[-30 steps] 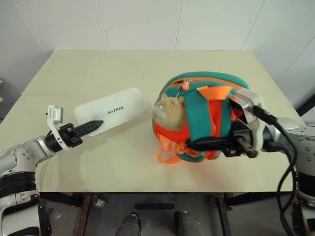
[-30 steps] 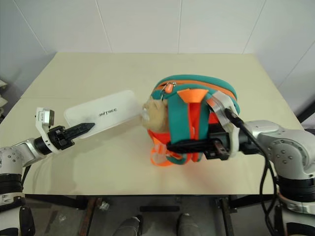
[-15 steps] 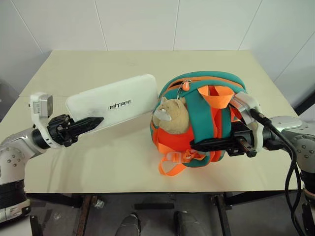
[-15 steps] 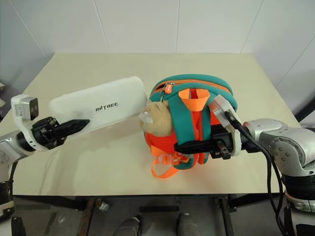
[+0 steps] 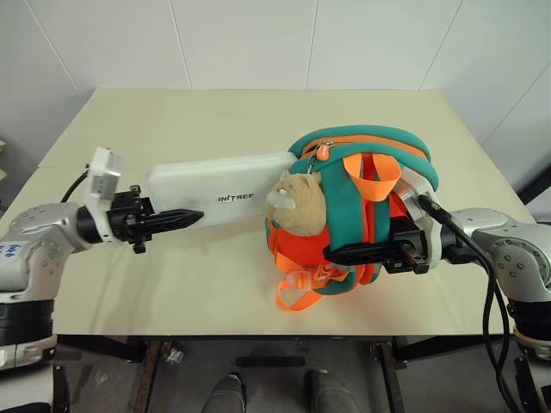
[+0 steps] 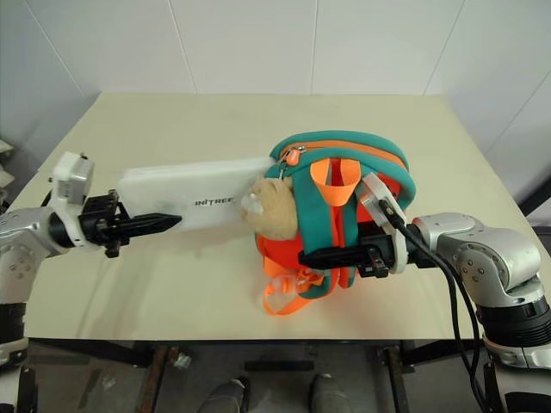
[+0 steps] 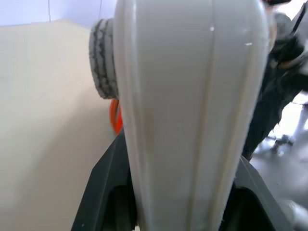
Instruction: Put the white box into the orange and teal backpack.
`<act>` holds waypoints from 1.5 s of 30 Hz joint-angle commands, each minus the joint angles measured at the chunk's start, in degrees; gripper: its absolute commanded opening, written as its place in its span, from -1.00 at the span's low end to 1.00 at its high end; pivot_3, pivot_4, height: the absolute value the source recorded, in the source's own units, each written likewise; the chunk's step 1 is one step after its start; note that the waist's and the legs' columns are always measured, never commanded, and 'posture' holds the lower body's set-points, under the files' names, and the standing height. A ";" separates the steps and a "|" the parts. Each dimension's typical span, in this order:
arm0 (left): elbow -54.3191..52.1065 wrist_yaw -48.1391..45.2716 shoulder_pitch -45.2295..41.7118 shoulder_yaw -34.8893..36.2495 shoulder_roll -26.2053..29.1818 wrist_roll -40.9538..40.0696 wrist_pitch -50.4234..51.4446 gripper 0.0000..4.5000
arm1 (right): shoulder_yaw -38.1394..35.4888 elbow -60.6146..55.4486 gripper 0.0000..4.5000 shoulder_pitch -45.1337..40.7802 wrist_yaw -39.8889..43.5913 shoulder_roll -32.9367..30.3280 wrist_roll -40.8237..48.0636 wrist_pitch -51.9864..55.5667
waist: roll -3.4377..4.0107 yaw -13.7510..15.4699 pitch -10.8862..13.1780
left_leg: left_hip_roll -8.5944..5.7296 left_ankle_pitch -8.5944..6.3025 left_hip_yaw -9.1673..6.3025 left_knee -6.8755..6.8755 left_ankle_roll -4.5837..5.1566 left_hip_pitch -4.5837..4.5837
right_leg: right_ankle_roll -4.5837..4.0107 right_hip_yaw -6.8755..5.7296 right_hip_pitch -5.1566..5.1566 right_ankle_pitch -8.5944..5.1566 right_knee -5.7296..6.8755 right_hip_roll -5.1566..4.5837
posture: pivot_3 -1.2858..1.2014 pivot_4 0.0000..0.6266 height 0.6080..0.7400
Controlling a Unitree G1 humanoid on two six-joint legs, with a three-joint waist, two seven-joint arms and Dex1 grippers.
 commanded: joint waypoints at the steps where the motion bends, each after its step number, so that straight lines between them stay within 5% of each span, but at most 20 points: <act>1: 2.35 0.98 -6.77 -4.98 -0.99 5.09 -2.43 -0.39 | -0.08 -0.74 -0.99 -1.36 0.71 0.47 -0.07 -1.04 | -0.01 0.01 0.00 | 0.00 0.00 -0.01 0.02 0.01 -0.02 | 0.01 -0.01 0.00 0.01 0.00 0.01 | 0.03 -0.52 1.00; 13: 5.84 -2.42 -19.18 -14.84 -10.90 8.02 -1.71 -0.39 | -0.07 -1.21 -0.99 -1.10 0.35 1.01 -0.47 -1.26 | -0.01 -0.24 0.01 | 0.00 -0.02 -0.01 0.09 0.04 -0.05 | 0.07 0.01 -0.04 0.01 0.09 0.03 | 0.03 -0.52 1.00; 24: 22.80 -2.42 -28.82 -20.04 -22.81 16.52 -8.90 -0.39 | -0.54 -3.06 -0.99 -0.40 -1.54 2.22 0.01 -1.00 | -0.01 -0.35 0.01 | -0.04 -0.05 -0.03 0.38 0.10 -0.24 | 0.20 0.01 -0.07 0.07 0.10 0.03 | 0.03 -0.52 1.00; 35: 15.52 -3.30 -24.66 -17.35 -20.47 15.57 -6.72 0.99 | -0.81 -3.37 -1.00 0.47 -2.58 2.25 0.41 -1.22 | -0.01 -0.19 0.01 | -0.03 -0.05 -0.06 0.41 0.11 -0.23 | 0.20 0.01 -0.07 0.07 0.14 0.04 | 0.03 -0.52 1.00; 45: 10.61 -13.95 -19.03 -13.26 -8.35 13.13 -10.67 0.99 | 0.21 -1.55 -1.00 0.30 -1.10 2.37 -1.76 -2.91 | -0.01 -0.15 0.01 | -0.01 -0.05 -0.05 0.38 0.11 -0.21 | 0.17 0.02 -0.08 0.06 0.15 0.06 | 0.03 -0.52 1.00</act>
